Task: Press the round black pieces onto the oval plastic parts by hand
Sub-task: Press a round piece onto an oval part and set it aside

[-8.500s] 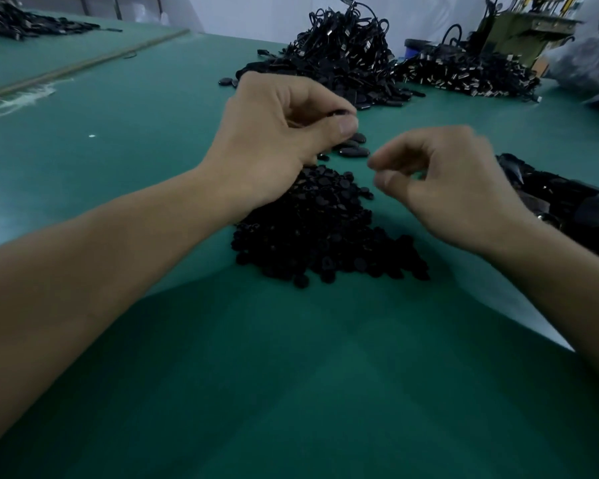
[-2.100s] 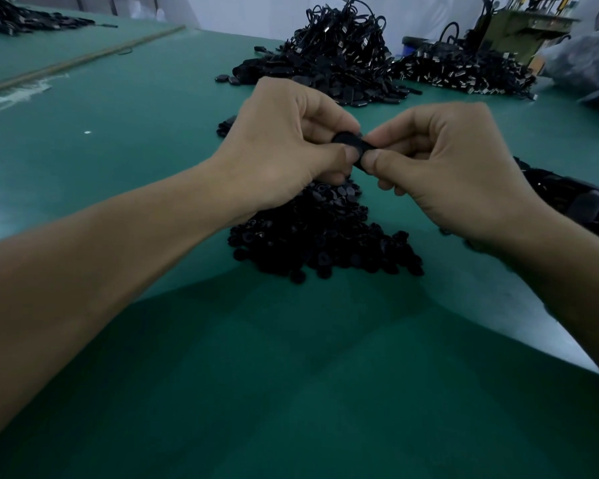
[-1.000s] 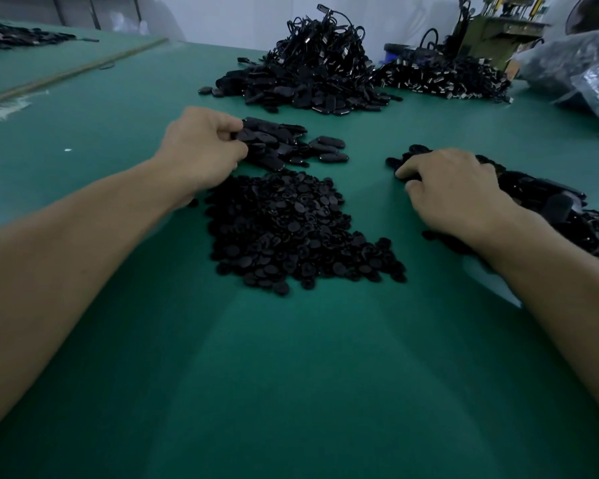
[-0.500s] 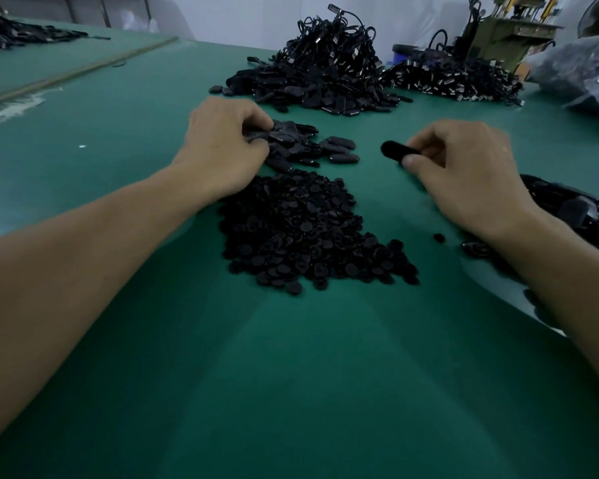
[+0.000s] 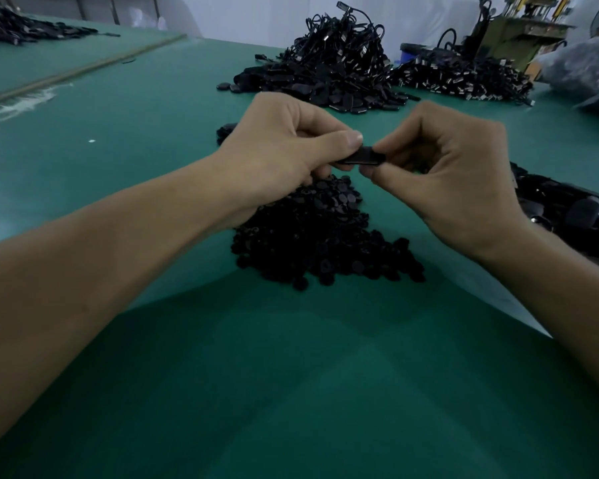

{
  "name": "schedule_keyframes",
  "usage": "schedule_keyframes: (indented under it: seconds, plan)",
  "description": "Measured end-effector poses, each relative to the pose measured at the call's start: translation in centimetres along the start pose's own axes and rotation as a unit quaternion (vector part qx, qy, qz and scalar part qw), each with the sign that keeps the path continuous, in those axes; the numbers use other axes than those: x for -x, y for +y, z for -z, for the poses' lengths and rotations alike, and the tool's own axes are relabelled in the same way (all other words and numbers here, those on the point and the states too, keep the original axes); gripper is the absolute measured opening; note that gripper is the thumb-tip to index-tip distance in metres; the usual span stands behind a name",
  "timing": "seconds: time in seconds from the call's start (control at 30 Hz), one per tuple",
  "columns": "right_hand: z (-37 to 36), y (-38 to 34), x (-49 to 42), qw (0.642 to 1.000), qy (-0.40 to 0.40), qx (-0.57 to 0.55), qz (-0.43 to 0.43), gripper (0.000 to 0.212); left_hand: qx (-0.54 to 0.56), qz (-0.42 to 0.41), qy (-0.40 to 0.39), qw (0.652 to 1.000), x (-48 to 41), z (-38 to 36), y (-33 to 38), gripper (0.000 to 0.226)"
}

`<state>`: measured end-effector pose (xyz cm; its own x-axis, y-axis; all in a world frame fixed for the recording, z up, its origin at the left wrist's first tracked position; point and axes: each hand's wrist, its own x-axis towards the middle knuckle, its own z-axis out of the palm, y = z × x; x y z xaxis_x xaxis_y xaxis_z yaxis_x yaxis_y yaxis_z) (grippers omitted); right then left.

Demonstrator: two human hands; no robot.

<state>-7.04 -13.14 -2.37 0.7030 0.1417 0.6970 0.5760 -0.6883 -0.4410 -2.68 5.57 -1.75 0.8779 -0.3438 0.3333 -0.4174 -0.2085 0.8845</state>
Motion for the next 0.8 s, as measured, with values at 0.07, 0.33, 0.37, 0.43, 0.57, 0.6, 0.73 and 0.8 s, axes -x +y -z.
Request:
schedule_keyframes:
  seconds: [0.07,0.33,0.37,0.43,0.57,0.6,0.73,0.8]
  plan:
    - [0.0,0.1,0.0,1.000,-0.007,-0.014,-0.014,0.016,0.022,0.003,0.003,1.000,0.0,0.1,-0.2,0.011]
    - [1.4,3.3,-0.7,0.962,-0.082,0.235,-0.110,0.034,-0.037,0.036,0.148,0.988,-1.6,2.2,-3.0,0.020]
    - [1.8,3.9,-0.8,0.939,-0.121,0.285,-0.147,0.040,-0.061,0.051,0.171,0.982,-1.9,2.8,-3.7,0.020]
    - [2.1,4.4,-0.9,0.891,-0.193,0.348,-0.220,0.044,-0.089,0.090,0.189,0.974,-2.7,3.8,-5.0,0.023]
    - [1.9,4.4,-0.8,0.864,-0.237,0.356,-0.264,0.036,-0.124,0.144,0.161,0.969,-3.7,4.5,-5.9,0.042]
    - [2.0,4.4,-0.9,0.871,-0.231,0.350,-0.257,0.033,-0.124,0.142,0.149,0.971,-3.7,4.4,-5.9,0.042]
    - [2.2,4.3,-1.0,0.897,-0.188,0.314,-0.247,0.021,-0.137,0.110,0.132,0.976,-3.5,4.2,-5.8,0.039]
    - [2.2,4.2,-1.0,0.905,-0.172,0.300,-0.248,0.016,-0.140,0.094,0.151,0.974,-3.4,4.3,-5.7,0.036]
